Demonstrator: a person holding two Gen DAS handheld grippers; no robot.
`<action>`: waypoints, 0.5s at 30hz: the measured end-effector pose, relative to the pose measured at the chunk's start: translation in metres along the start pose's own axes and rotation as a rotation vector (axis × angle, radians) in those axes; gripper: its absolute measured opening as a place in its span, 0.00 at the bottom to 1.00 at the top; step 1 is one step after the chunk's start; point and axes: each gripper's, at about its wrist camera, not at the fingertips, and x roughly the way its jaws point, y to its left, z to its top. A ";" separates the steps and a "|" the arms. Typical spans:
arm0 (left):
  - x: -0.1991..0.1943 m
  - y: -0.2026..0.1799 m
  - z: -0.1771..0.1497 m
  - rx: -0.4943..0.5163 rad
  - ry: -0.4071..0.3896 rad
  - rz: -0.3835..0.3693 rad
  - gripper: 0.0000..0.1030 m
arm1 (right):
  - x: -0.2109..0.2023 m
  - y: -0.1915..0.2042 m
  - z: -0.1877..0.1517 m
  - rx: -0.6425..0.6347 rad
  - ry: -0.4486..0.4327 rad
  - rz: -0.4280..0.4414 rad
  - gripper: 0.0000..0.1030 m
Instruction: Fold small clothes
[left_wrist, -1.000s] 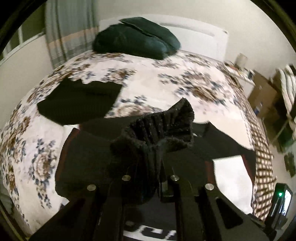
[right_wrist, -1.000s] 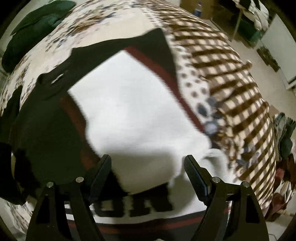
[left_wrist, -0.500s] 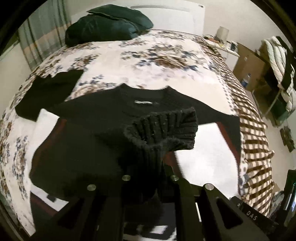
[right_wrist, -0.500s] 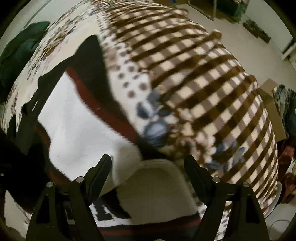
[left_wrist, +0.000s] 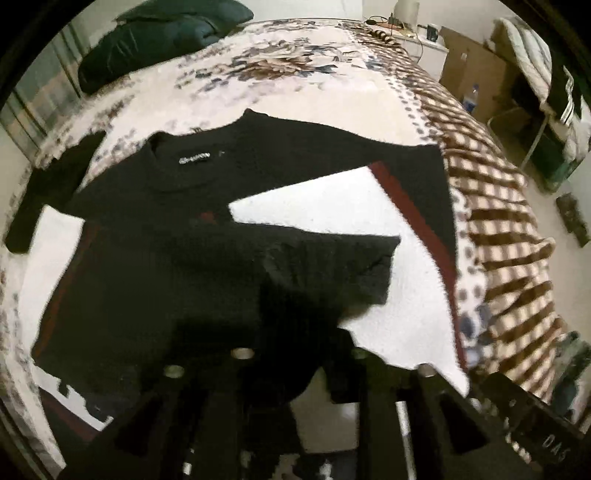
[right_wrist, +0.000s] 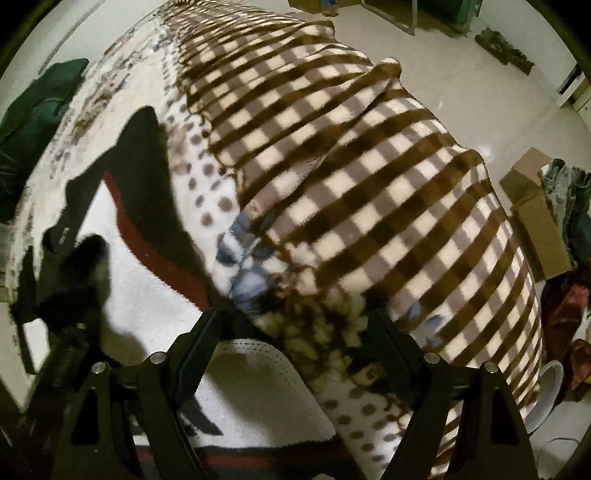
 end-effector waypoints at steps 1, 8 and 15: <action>-0.005 0.005 0.001 -0.016 -0.006 -0.034 0.59 | -0.004 -0.003 0.001 0.003 -0.003 0.011 0.81; -0.057 0.058 0.010 -0.146 -0.042 -0.152 0.87 | -0.043 -0.022 0.007 0.036 0.002 0.168 0.81; -0.083 0.171 -0.002 -0.306 -0.056 0.093 0.87 | -0.034 0.045 0.018 0.037 0.092 0.366 0.81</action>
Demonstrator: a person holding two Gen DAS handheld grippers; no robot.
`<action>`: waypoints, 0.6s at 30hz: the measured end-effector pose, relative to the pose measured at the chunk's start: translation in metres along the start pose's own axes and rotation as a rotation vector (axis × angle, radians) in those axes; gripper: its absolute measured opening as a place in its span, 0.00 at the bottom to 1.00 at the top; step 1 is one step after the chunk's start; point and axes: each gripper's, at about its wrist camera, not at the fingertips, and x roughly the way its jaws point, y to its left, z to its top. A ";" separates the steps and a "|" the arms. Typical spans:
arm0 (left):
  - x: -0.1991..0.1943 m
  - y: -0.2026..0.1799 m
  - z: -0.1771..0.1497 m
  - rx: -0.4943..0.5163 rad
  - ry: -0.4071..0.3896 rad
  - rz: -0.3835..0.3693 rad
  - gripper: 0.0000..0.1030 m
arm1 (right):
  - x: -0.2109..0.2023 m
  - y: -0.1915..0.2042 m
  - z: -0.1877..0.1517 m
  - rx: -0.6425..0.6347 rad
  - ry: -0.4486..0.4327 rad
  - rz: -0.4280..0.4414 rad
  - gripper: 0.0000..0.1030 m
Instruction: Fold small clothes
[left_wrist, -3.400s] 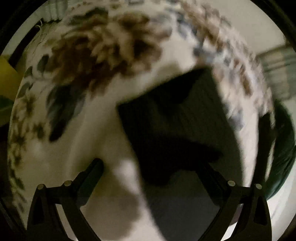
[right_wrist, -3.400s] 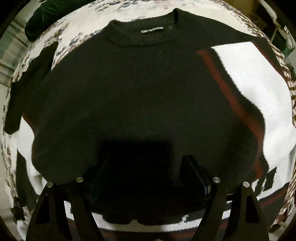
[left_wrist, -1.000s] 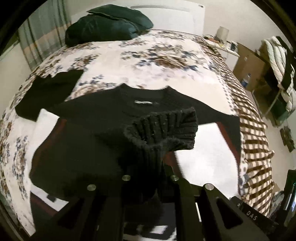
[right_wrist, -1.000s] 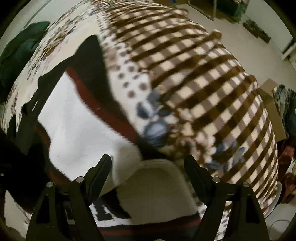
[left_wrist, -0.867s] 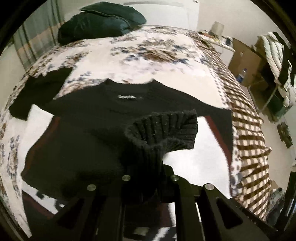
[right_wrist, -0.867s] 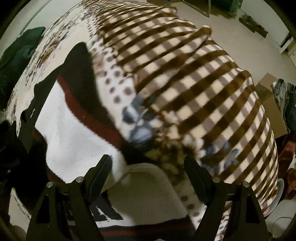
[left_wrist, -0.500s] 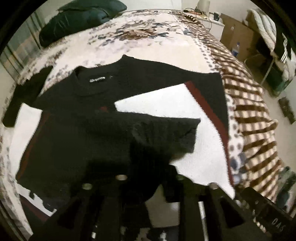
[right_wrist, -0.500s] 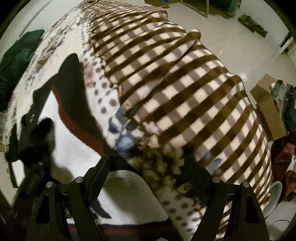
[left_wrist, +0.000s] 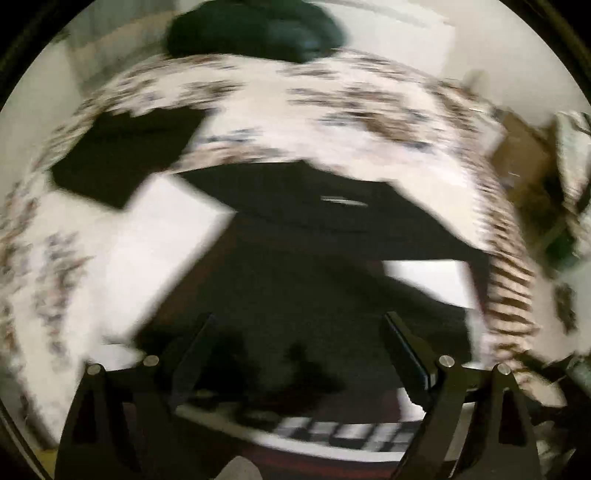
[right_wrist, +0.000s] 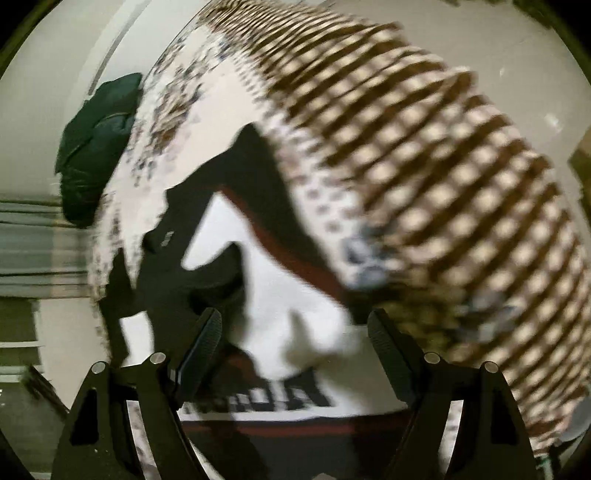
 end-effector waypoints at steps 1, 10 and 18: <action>0.002 0.013 0.000 -0.018 0.000 0.038 0.87 | 0.011 0.011 0.004 0.000 0.026 0.023 0.81; 0.040 0.126 -0.034 -0.181 0.116 0.260 0.87 | 0.126 0.074 0.013 -0.024 0.282 0.050 0.76; 0.044 0.159 -0.041 -0.263 0.135 0.238 0.87 | 0.080 0.085 -0.005 -0.137 0.110 -0.040 0.12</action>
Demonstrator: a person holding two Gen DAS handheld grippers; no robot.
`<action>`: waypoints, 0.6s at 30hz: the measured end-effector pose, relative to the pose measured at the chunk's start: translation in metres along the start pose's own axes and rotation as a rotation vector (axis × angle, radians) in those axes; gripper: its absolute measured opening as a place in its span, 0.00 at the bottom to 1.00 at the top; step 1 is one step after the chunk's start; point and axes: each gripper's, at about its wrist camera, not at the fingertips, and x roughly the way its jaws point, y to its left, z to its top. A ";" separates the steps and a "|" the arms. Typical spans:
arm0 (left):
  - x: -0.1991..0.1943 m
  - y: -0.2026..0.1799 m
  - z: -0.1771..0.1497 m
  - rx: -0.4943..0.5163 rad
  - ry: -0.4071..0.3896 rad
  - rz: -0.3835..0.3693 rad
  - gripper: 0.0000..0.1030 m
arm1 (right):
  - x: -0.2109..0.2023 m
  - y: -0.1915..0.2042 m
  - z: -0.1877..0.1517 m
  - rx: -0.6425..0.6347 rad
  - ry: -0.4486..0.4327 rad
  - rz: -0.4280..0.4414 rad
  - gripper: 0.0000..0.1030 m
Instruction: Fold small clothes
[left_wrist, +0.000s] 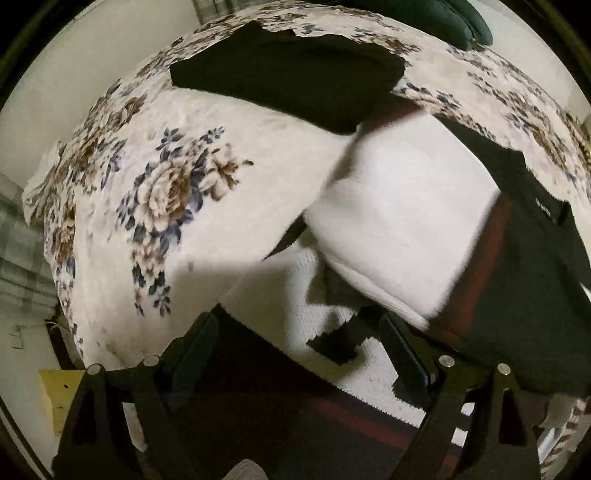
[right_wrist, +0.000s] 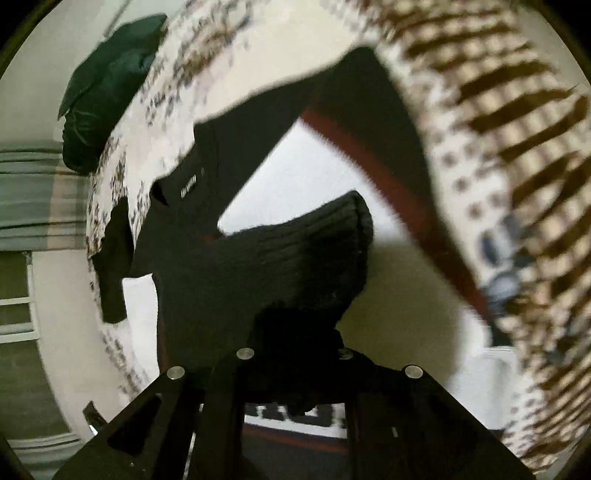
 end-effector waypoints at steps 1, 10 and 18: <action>0.000 0.001 0.003 -0.005 -0.003 -0.006 0.87 | -0.007 0.000 -0.001 -0.001 -0.021 -0.013 0.12; -0.016 0.000 0.041 -0.010 -0.072 -0.067 0.87 | -0.023 -0.028 0.007 -0.002 -0.051 -0.131 0.11; 0.011 -0.027 0.086 0.096 -0.086 -0.022 0.87 | -0.001 -0.059 0.004 0.039 0.026 -0.146 0.31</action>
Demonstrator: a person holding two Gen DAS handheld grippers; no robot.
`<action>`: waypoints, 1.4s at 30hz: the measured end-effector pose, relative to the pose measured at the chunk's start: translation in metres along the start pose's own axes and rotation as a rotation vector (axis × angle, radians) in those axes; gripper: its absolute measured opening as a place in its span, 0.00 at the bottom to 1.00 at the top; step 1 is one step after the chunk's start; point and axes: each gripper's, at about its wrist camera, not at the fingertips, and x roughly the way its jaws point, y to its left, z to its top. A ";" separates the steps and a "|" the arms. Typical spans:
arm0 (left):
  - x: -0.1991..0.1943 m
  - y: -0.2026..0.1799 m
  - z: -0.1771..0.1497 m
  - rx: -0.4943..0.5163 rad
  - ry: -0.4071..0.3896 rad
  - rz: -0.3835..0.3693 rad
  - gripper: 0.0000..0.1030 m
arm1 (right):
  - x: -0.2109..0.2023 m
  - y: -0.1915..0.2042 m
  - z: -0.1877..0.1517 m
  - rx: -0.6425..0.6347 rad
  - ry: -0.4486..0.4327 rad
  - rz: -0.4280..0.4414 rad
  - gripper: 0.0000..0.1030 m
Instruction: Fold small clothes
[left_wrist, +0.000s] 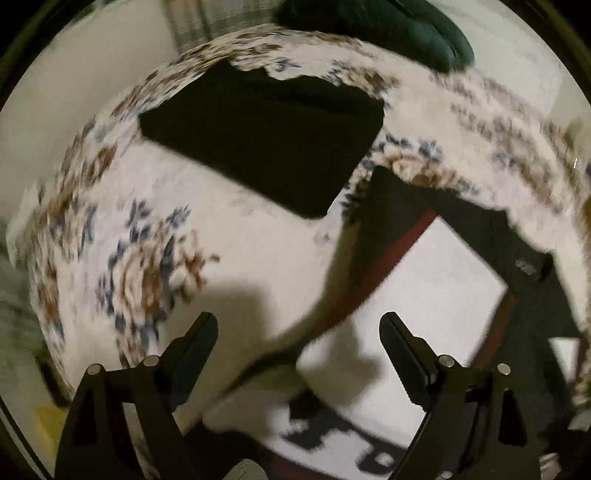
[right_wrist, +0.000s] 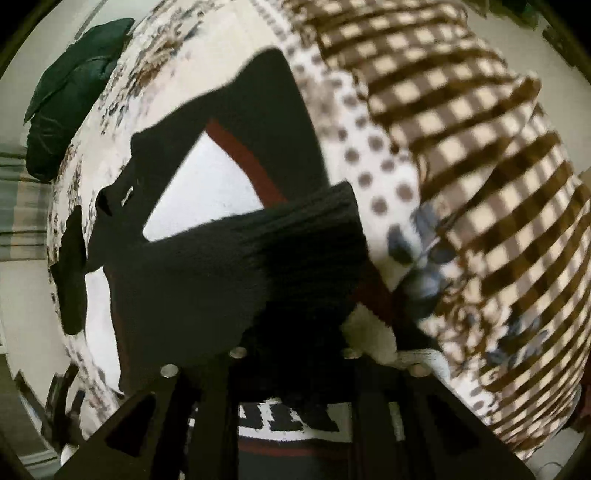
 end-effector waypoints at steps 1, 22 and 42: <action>0.009 -0.005 0.001 0.033 0.008 0.017 0.87 | 0.001 -0.003 0.000 0.005 0.008 0.012 0.47; 0.018 -0.007 -0.018 0.125 0.025 -0.046 0.91 | -0.020 -0.066 -0.025 0.238 -0.026 0.243 0.43; -0.007 -0.056 -0.019 0.215 0.005 -0.098 0.91 | -0.076 0.016 -0.044 -0.089 -0.217 -0.110 0.53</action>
